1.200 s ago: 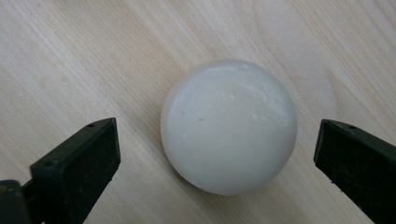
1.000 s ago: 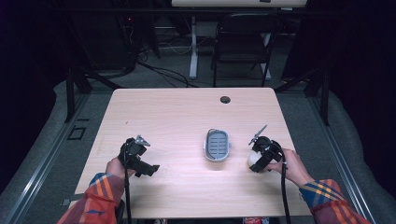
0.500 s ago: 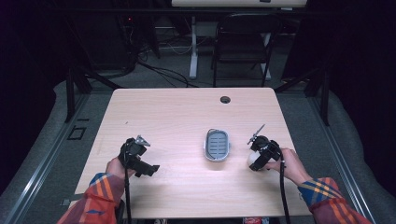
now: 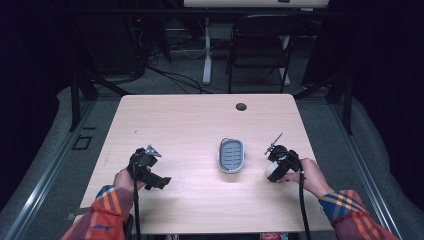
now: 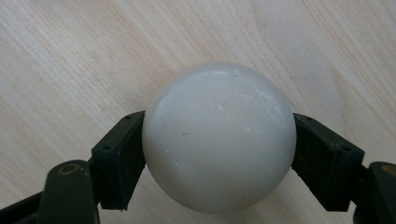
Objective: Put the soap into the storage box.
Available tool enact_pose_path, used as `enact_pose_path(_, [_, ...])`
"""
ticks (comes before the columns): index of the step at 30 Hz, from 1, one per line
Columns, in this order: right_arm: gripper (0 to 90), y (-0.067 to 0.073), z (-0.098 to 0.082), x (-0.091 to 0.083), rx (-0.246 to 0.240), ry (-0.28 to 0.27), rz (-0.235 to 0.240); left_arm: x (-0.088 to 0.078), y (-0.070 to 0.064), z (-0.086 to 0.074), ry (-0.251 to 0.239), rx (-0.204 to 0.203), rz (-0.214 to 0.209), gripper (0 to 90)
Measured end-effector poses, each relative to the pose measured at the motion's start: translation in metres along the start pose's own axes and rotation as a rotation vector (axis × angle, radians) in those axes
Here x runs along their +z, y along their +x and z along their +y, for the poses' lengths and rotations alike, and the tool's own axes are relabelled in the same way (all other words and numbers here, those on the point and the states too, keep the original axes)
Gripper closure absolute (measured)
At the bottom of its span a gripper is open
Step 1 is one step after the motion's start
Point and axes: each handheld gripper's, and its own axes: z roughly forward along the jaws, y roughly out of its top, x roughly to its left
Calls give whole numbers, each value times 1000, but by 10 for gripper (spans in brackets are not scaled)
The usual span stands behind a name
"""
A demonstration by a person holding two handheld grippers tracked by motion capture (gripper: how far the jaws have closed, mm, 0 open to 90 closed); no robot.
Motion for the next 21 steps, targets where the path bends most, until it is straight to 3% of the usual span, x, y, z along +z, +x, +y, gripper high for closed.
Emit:
enact_pose_path(4, [234, 1, -1, 1, 7, -4, 13, 0, 0, 0, 1, 2, -1, 0])
enact_pose_path(5, [234, 0, 0, -1, -20, 26, 2, 0, -1, 0, -1, 1, -5, 0])
enact_pose_path(8, [234, 1, 0, -2, -25, 28, 2, 0, -1, 0, 0, 1, -5, 0])
enact_pose_path(10, [234, 3, 0, -2, -10, 6, 5, 0, 0, 0, 4, 3, -7, 0])
enact_pose_path(17, [234, 1, -1, -6, -7, 3, -6, 0, -1, 0, 3, 6, -7, 0])
enact_pose_path(18, [234, 0, 1, -9, -34, 33, -3, 0, -1, 0, 3, 5, -7, 0])
enact_pose_path(19, [234, 2, -1, -7, -5, -6, -2, 0, -1, 0, 4, 6, -6, 0])
enact_pose_path(21, [234, 1, -1, -8, -12, 2, -5, 0, -1, 0, 4, 6, -6, 0])
